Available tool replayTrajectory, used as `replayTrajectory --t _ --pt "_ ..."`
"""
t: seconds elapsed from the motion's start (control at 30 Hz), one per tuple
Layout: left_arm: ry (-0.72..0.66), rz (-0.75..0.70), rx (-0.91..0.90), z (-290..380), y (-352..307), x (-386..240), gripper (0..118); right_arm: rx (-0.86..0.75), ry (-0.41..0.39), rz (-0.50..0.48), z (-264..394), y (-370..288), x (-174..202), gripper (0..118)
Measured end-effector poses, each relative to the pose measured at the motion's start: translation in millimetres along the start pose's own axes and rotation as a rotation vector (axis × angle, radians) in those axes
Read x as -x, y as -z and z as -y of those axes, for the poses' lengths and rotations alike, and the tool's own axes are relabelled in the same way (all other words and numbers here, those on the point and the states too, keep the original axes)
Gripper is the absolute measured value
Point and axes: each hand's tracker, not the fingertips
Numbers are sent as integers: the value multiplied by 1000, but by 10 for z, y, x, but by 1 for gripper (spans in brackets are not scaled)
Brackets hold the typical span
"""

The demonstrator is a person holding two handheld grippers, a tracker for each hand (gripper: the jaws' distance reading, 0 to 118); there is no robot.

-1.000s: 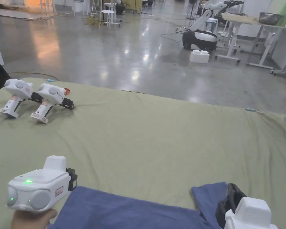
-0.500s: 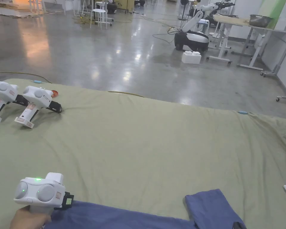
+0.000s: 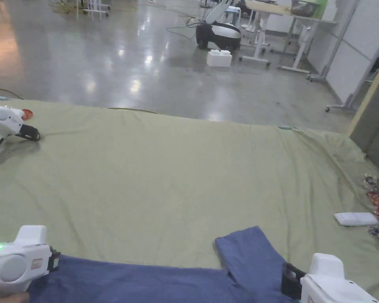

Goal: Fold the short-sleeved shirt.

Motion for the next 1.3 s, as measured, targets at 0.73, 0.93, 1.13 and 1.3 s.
replayTrajectory --t 0.73,0.93,1.13,1.3 --pt "-45 5 -78 304 -457 -56 0 362 -85 -95 -192 1279 -155 0" --pt "-38 13 -107 243 -585 6 0 249 19 -136 -317 806 -304 0" --pt "-52 48 -153 249 -904 123 0 149 2 -164 -393 79 -394 0" --pt "-50 94 -214 409 -1274 258 0 84 -40 -173 -278 -488 -475 0"
